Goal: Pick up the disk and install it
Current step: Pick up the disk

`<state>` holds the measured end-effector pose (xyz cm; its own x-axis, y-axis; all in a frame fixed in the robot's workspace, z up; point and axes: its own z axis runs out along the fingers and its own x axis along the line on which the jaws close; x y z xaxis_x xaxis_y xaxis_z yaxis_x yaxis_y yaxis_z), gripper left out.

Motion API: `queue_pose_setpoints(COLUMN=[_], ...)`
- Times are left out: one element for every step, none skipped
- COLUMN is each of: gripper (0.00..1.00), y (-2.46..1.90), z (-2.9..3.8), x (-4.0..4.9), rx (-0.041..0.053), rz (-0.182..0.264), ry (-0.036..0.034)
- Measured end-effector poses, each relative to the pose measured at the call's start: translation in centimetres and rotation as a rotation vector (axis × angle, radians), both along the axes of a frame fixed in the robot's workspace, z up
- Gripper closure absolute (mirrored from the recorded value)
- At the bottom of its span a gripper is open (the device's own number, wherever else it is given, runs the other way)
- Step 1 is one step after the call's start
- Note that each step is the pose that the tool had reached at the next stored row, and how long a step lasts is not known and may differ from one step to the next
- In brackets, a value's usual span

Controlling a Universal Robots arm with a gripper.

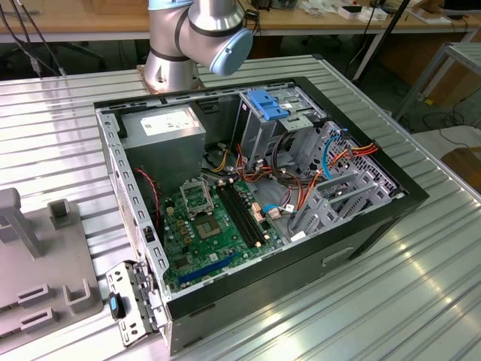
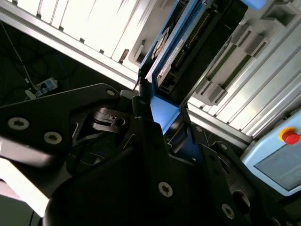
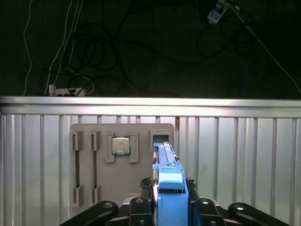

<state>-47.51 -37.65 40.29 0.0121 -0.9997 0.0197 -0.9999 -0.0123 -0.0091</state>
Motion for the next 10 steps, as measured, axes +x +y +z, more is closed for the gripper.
queue_pose_setpoints(gripper=[0.64,0.64,0.64,0.64,0.64,0.64,0.64,0.64,0.64,0.64], y=[0.00,0.00,0.00,0.00,0.00,0.00,0.00,0.00,0.00,0.00], z=[0.13,0.24,0.39,0.52,0.85,1.07,1.35,1.81,1.99,2.29], x=[0.00,0.00,0.00,0.00,0.00,0.00,0.00,0.00,0.00,0.00], rx=[0.0000,0.0001,0.0000,0.0000,0.0001,0.0000,0.0001,0.0000,0.0000,0.0000], rz=[0.000,0.000,0.000,0.000,0.000,0.000,0.000,0.000,0.000,0.000], ry=[0.0000,-0.0001,0.0000,0.0000,0.0000,0.0000,-0.0001,0.0000,0.0000,-0.0001])
